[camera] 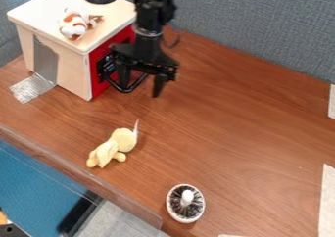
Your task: Closes the drawer
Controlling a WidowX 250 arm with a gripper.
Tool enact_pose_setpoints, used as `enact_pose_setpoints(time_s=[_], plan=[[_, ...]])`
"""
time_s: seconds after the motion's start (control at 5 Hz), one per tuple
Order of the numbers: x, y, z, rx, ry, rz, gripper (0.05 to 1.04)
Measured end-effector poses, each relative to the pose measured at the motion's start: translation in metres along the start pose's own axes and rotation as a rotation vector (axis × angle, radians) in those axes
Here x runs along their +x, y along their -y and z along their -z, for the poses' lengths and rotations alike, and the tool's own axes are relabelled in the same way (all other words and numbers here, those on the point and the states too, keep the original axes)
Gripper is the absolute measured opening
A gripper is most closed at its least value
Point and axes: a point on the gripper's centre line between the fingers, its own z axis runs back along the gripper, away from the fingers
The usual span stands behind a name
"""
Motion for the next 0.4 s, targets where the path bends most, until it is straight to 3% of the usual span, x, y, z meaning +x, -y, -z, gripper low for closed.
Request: enact_pose_setpoints(time_s=[0.2,0.4], plan=[[-0.001,0.016,-0.034,-0.050,0.068,0.046,1.004],[-0.003,0.023,-0.058,-0.117,0.075,0.074,1.000]])
